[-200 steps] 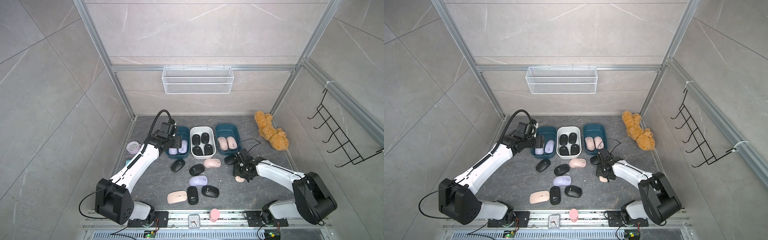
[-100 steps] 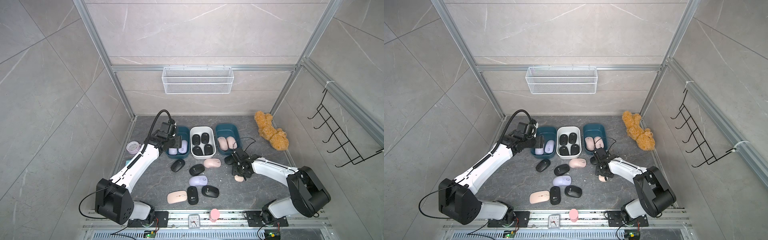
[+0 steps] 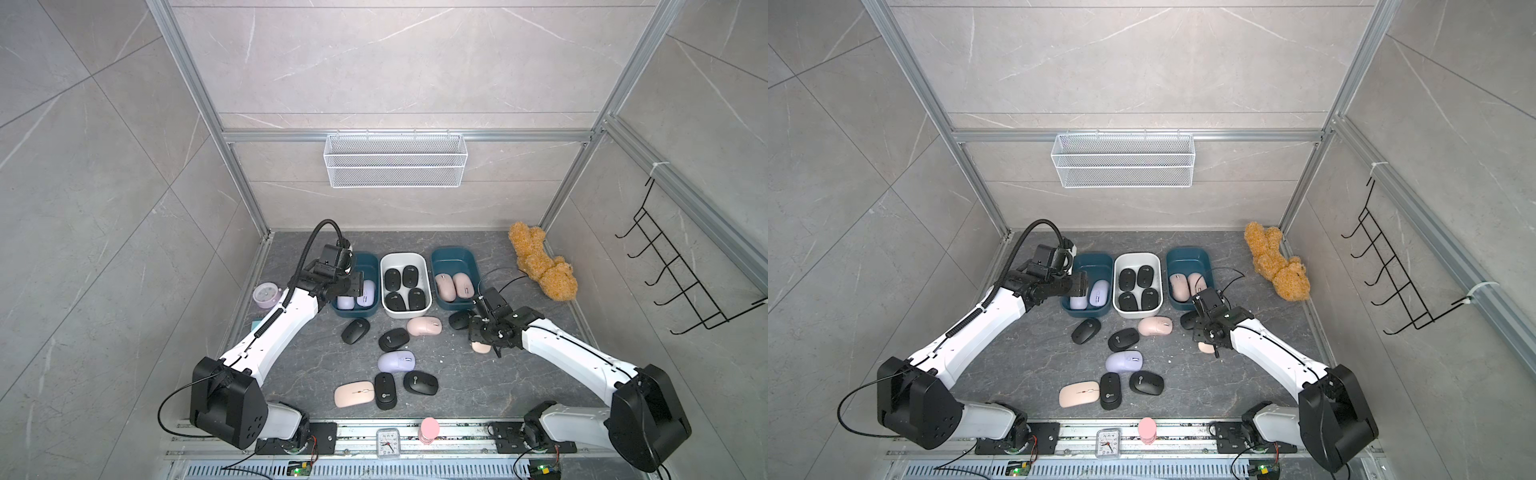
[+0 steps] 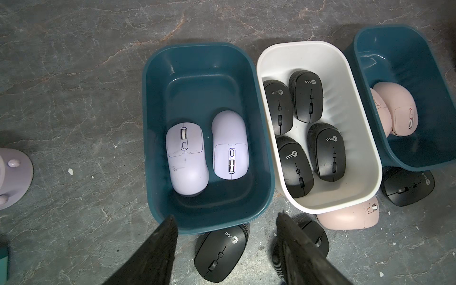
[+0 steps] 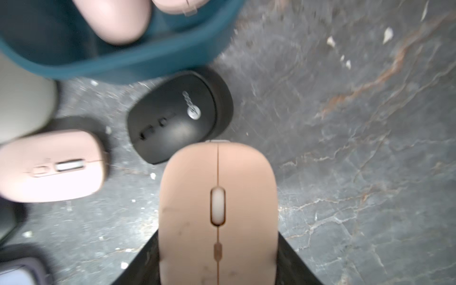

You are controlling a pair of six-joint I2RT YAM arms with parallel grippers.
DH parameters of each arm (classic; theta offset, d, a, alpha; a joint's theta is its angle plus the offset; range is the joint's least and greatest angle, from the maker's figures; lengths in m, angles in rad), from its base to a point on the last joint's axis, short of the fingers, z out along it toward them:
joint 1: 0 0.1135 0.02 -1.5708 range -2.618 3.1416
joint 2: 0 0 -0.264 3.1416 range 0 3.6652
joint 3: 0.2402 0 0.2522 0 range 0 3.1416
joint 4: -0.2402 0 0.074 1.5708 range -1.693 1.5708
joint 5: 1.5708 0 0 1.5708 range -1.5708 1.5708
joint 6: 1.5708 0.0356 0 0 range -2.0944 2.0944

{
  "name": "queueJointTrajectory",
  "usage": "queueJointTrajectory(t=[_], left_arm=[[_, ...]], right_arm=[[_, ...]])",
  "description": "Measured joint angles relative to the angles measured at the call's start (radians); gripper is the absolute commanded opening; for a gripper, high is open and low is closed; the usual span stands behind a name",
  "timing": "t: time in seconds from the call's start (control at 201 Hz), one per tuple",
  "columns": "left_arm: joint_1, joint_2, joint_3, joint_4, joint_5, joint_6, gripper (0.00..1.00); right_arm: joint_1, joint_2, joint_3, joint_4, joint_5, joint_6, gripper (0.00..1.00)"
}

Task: Place the mice by color into the storage box
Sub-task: Pick up the mouse from the center of the board, then place the mouse in the storage box.

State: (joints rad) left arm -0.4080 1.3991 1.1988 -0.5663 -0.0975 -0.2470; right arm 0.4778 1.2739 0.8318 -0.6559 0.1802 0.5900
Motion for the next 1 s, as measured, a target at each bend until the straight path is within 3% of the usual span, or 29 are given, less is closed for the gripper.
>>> queueJointTrajectory(t=[0.388,0.692,0.996], left_arm=[[0.000,0.000,-0.001,0.000,-0.005,0.000,0.66],[0.000,0.000,-0.001,0.000,-0.010,0.000,0.66],[0.000,0.000,-0.001,-0.001,-0.031,0.001,0.66]], right_arm=[[0.000,0.048,0.218,0.042,0.076,-0.148,0.51],[-0.008,0.252,0.366,0.254,0.133,-0.244,0.51],[-0.076,0.476,0.493,0.441,0.114,-0.273,0.51]])
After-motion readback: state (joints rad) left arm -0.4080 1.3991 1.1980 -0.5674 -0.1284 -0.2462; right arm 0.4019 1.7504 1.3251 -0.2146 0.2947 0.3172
